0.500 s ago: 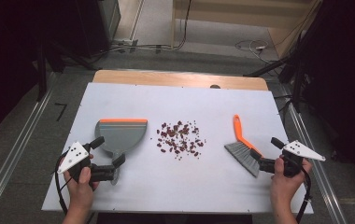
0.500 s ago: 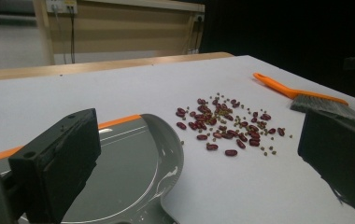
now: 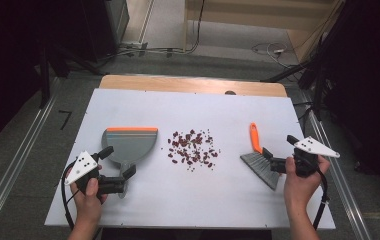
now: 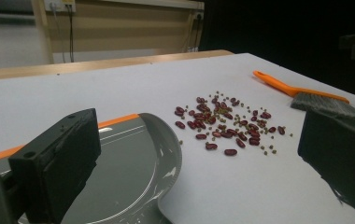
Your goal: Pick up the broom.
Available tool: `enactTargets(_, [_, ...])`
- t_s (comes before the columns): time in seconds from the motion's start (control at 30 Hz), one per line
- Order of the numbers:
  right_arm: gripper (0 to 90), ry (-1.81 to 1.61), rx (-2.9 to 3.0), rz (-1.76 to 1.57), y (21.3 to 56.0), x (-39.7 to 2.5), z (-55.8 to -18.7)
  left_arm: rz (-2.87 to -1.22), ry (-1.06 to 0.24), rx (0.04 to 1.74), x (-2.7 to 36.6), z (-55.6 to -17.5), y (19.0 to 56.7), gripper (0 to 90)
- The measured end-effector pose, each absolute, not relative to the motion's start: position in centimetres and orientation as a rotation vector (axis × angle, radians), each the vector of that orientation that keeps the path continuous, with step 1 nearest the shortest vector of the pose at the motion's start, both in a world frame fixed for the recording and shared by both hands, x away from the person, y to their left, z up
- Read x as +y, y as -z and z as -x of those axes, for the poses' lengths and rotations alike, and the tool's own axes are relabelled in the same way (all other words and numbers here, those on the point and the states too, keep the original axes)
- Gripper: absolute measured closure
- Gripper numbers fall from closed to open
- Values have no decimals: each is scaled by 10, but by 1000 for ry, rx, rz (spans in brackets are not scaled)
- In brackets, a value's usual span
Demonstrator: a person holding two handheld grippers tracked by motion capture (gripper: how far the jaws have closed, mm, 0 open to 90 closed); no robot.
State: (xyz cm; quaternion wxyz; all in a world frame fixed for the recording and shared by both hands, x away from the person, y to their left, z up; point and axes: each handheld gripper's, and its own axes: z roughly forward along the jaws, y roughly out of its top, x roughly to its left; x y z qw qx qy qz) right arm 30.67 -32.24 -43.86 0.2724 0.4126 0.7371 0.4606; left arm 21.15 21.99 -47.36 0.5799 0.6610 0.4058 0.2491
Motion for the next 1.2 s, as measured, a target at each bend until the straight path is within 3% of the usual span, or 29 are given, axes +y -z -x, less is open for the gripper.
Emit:
enactTargets(0.23, [37, -1217, 2099, -1188, 432, -315, -342, -1561, -576, 941, 219, -212, 474, 0])
enactTargets(0.3, [84, -1197, 2122, -1222, 432, -315, -352, -1560, -576, 942, 219, -212, 474, 0])
enactTargets(0.37, [232, -1126, 2134, -1283, 433, -313, -363, -1561, -574, 941, 219, -212, 475, 0])
enactTargets(0.43, [263, -1102, 2135, -1296, 434, -312, -366, -1564, -573, 939, 219, -213, 475, 0])
enactTargets(0.47, [338, -1081, 2158, -1337, 436, -310, -372, -1566, -574, 940, 219, -213, 475, 0])
enactTargets(0.7, [482, -838, 2204, -1410, 452, -295, -380, -1575, -570, 931, 216, -212, 474, 0])
enactTargets(0.9, [568, -861, 2234, -1562, 462, -295, -381, -1579, -569, 931, 217, -212, 474, 0])
enactTargets(1.2, [588, -694, 2249, -1582, 477, -285, -385, -1586, -570, 931, 215, -213, 475, 0])
